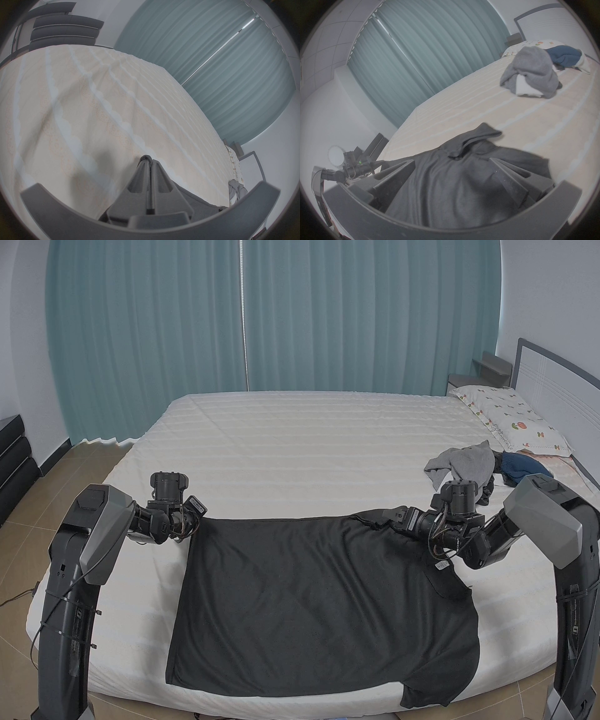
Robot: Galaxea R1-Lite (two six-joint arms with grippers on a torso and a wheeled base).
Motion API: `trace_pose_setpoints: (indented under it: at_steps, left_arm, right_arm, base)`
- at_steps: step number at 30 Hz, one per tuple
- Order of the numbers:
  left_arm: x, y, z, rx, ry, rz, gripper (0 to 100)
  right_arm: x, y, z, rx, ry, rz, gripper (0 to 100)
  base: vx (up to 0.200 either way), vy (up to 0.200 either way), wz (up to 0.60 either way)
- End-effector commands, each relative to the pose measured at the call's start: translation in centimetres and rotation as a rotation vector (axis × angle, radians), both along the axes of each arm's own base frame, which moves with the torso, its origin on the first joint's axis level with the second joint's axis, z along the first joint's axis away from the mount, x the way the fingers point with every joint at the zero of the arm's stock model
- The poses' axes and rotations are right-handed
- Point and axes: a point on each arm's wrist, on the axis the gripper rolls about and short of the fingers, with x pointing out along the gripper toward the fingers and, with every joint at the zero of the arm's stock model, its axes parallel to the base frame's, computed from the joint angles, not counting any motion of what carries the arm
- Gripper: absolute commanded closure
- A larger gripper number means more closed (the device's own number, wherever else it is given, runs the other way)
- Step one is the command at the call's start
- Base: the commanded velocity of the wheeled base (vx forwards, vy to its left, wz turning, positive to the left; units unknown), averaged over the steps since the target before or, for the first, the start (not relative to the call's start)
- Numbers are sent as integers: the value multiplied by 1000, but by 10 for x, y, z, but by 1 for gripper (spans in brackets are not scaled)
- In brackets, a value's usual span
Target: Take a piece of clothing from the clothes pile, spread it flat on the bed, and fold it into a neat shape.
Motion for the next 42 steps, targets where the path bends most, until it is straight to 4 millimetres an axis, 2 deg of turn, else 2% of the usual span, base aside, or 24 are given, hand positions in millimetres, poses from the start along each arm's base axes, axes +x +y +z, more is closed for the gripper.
trace_pose_setpoints:
  at_steps: [1,5,8,9,10,19,27,32,37,42]
  left_arm:
    - [0,0,-2,0,3,0,100]
    - [0,0,-2,0,6,0,100]
    - [0,0,-2,0,6,0,100]
    - [0,0,-3,0,7,0,100]
    - [0,0,-2,0,6,0,100]
    - [0,0,-2,0,4,0,100]
    - [0,0,-1,1,0,-1,100]
    - [1,0,-1,1,-4,-1,100]
    - [1,0,1,1,-8,-1,100]
    - [2,1,3,-2,-14,0,100]
  right_arm:
    - [3,18,-20,-1,27,37,0]
    - [15,18,-45,-9,41,21,0]
    - [22,14,-51,-8,34,7,0]
    - [28,7,-55,-7,28,-11,0]
    - [28,6,-55,-7,27,-13,0]
    - [57,-43,-52,-5,-48,-147,0]
    - [62,-81,-51,-12,-44,-229,0]
    - [63,-88,-50,-13,-52,-242,0]
    - [63,-92,-32,-7,-80,-244,0]
    - [62,-96,-36,-10,-66,-246,0]
  base:
    - [0,0,0]
    - [0,0,0]
    - [0,0,0]
    - [0,0,0]
    - [0,0,0]
    - [0,0,0]
    - [0,0,0]
    - [0,0,0]
    - [0,0,0]
    - [0,0,0]
